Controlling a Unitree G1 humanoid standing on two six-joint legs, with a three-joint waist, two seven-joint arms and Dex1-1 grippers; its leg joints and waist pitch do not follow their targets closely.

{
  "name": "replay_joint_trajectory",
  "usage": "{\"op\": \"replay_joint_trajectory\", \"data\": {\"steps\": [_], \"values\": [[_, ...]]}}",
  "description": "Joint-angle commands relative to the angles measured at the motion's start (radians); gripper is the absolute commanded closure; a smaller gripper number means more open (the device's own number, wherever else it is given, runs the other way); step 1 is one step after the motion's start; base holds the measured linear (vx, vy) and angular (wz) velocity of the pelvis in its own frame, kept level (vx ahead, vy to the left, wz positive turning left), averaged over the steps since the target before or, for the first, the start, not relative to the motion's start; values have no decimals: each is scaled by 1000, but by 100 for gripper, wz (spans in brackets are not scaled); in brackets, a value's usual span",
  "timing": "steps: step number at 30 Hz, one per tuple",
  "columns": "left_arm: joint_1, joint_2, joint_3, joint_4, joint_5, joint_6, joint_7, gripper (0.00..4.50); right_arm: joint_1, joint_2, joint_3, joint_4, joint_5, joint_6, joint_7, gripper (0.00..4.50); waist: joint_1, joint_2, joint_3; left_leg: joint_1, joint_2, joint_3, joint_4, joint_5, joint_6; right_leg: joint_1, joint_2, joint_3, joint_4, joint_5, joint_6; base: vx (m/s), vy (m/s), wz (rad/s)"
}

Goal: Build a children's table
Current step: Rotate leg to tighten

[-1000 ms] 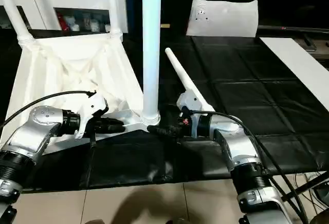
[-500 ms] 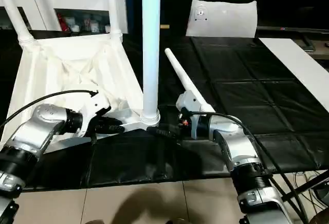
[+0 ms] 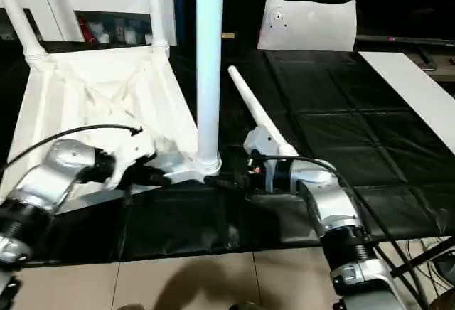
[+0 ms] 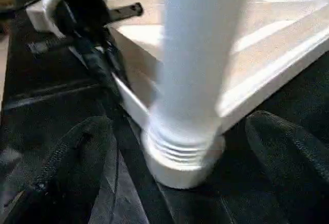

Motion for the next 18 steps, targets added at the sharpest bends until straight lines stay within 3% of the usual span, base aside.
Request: {"op": "replay_joint_trajectory", "data": {"steps": [1, 7, 11, 16, 18], "values": [[-15, -13, -34, -64, -35, -54, -96, 447, -1, -15, 15, -13, -5, -3, 35, 0, -5, 14, -70, 0, 8, 19, -72, -155, 58, 63, -57, 60, -74, -252, -169, 0, 0, 0], [-11, 9, -70, -63, -26, -80, -159, 447, -18, -21, 38, 7, 4, -24, 106, 0, 11, 14, -67, 2, 9, 22, -74, -164, 50, 64, -60, 61, -71, -250, -174, 0, 0, 0], [-16, 0, -68, -37, -24, -113, -174, 450, -26, -12, 55, 15, 26, -5, 156, 29, 11, 12, -66, 0, 8, 21, -75, -190, 44, 65, -61, 60, -79, -310, -153, 0, 0, 0], [-18, -7, -68, -29, -25, -116, -175, 450, -42, 2, 60, 40, 32, 10, 179, 87, 10, 13, -67, -1, 9, 20, -75, -176, 41, 65, -60, 60, -75, -289, -161, 0, 0, 0], [-17, -6, -69, -29, -26, -117, -175, 450, -46, 4, 61, 45, 34, 13, 186, 87, 11, 11, -69, 0, 9, 20, -73, -165, 42, 66, -60, 61, -73, -277, -164, 0, 0, 0]]}}
